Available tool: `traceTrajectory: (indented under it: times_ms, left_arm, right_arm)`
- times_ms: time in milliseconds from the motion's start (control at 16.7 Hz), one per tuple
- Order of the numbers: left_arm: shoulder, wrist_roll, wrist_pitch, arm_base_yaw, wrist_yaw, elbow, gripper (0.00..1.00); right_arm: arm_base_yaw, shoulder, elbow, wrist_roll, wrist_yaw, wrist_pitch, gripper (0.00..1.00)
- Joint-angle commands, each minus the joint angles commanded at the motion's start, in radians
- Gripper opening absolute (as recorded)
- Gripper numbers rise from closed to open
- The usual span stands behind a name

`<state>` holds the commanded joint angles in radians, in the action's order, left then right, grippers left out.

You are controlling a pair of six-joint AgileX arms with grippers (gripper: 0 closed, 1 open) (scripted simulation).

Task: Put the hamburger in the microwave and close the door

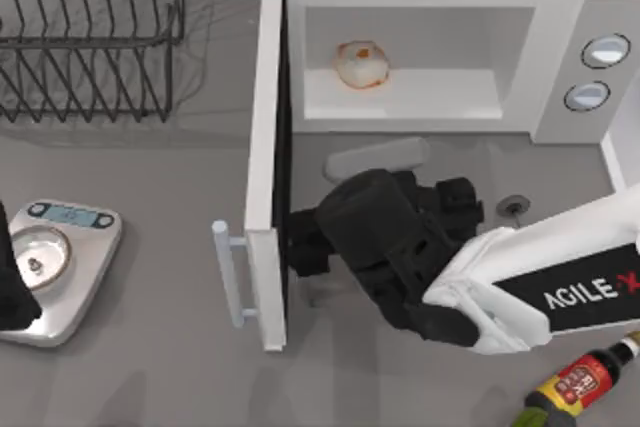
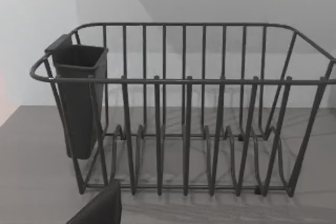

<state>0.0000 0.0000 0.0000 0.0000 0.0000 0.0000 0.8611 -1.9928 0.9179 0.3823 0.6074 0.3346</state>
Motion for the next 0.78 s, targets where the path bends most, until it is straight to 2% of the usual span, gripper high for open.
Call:
traceTrajectory:
  times_ms: [300,780]
  left_arm:
    - [0.0,0.0,0.0,0.0,0.0,0.0,1.0]
    - [0.0,0.0,0.0,0.0,0.0,0.0,1.0]
  right_arm:
    - [-0.001,0.068,0.045,-0.004,0.003,-0.058,1.0]
    - [-0.002,0.179,0.109,-0.007,-0.004,-0.264,1.0]
